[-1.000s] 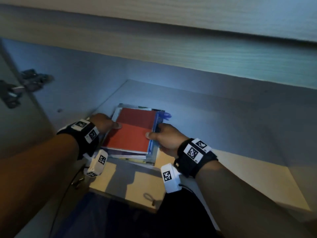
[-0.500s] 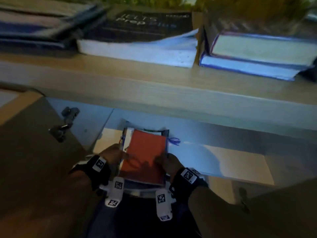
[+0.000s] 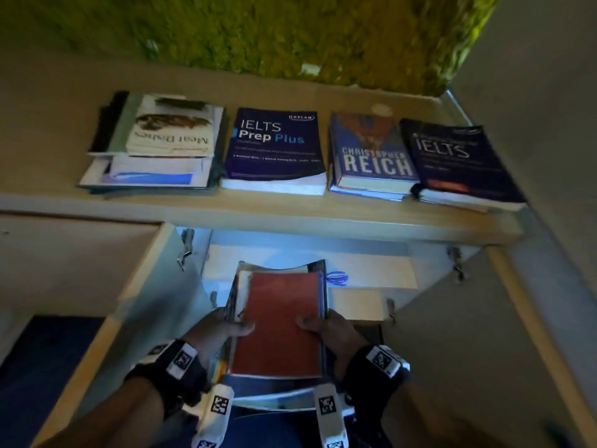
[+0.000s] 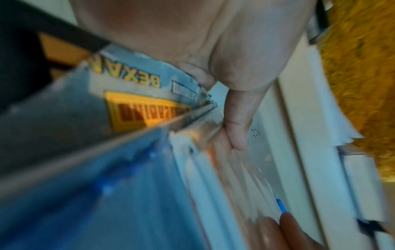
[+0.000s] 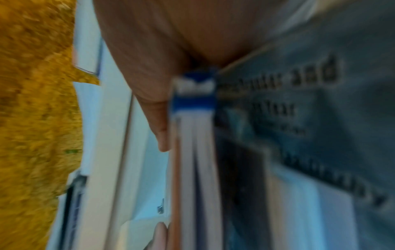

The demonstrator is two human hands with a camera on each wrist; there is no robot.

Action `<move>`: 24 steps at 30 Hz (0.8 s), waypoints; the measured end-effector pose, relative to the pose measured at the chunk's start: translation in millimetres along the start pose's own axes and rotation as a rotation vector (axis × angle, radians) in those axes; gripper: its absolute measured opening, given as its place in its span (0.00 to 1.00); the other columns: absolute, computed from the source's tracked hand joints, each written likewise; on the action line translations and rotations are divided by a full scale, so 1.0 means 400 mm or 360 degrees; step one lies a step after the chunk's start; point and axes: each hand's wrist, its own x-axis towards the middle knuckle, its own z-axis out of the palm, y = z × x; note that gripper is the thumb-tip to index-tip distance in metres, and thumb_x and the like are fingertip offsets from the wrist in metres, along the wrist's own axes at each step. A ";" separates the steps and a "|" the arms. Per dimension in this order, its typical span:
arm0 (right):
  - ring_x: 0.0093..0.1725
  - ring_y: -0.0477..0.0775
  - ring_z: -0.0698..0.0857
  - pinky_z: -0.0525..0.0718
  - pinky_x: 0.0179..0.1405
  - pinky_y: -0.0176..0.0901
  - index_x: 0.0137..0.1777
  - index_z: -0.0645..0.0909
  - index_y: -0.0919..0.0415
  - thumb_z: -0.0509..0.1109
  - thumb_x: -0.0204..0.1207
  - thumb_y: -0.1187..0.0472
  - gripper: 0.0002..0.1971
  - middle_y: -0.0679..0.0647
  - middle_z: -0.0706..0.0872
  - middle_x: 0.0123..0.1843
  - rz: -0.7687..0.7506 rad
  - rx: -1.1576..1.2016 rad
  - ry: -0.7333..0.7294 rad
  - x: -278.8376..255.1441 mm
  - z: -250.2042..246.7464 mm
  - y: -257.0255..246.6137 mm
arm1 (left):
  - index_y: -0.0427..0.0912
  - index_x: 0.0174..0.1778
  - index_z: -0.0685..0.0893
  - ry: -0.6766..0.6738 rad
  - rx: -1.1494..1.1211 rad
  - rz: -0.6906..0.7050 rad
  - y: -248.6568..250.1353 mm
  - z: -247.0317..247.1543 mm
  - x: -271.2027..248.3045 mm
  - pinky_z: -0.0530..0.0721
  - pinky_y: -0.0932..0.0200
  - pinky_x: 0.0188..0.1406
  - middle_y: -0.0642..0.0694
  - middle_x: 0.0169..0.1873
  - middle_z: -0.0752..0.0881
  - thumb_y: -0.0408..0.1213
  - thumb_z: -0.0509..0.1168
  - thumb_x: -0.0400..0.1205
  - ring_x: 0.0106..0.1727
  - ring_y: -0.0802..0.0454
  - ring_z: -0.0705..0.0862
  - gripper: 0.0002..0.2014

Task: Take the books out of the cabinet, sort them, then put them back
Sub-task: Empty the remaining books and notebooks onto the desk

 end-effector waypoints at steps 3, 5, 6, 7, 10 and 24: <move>0.59 0.77 0.90 0.87 0.62 0.76 0.63 0.89 0.67 0.78 0.77 0.67 0.15 0.73 0.91 0.59 -0.0105 0.0053 -0.0036 -0.134 0.048 -0.034 | 0.43 0.54 0.84 -0.0037 -0.0039 0.0114 0.055 -0.010 -0.142 0.74 0.57 0.49 0.46 0.53 0.89 0.42 0.80 0.71 0.54 0.53 0.84 0.19; 0.57 0.75 0.91 0.87 0.61 0.76 0.64 0.88 0.66 0.78 0.76 0.68 0.16 0.73 0.91 0.59 -0.0194 0.0090 -0.0066 -0.192 0.075 -0.069 | 0.43 0.55 0.83 -0.0006 -0.0106 0.0199 0.091 -0.014 -0.212 0.74 0.54 0.52 0.47 0.54 0.88 0.40 0.80 0.70 0.56 0.51 0.84 0.19; 0.57 0.75 0.90 0.87 0.61 0.76 0.64 0.88 0.66 0.78 0.76 0.69 0.16 0.74 0.90 0.60 -0.0240 0.0098 -0.0081 -0.215 0.089 -0.088 | 0.43 0.53 0.82 0.0006 -0.0163 0.0222 0.113 -0.019 -0.241 0.73 0.54 0.53 0.48 0.52 0.87 0.35 0.79 0.74 0.55 0.52 0.83 0.15; 0.56 0.75 0.90 0.87 0.61 0.76 0.63 0.88 0.66 0.78 0.76 0.69 0.16 0.75 0.90 0.61 -0.0287 0.0100 -0.0098 -0.237 0.105 -0.112 | 0.42 0.51 0.82 0.0004 -0.0206 0.0242 0.135 -0.024 -0.265 0.74 0.54 0.55 0.46 0.50 0.87 0.32 0.78 0.75 0.54 0.51 0.83 0.13; 0.50 0.69 0.90 0.86 0.61 0.75 0.63 0.89 0.67 0.80 0.73 0.66 0.18 0.78 0.88 0.62 -0.0403 0.0070 -0.0140 -0.270 0.137 -0.188 | 0.38 0.60 0.85 -0.0003 -0.0157 0.0321 0.206 -0.051 -0.300 0.74 0.40 0.74 0.39 0.54 0.91 0.41 0.83 0.66 0.61 0.41 0.87 0.27; 0.54 0.68 0.93 0.93 0.52 0.61 0.68 0.85 0.66 0.73 0.81 0.67 0.16 0.69 0.91 0.62 -0.0588 0.0053 -0.0206 -0.051 0.096 -0.689 | 0.42 0.71 0.80 0.0239 -0.0155 0.0515 0.709 -0.091 -0.126 0.86 0.38 0.60 0.41 0.59 0.91 0.37 0.82 0.71 0.59 0.38 0.90 0.32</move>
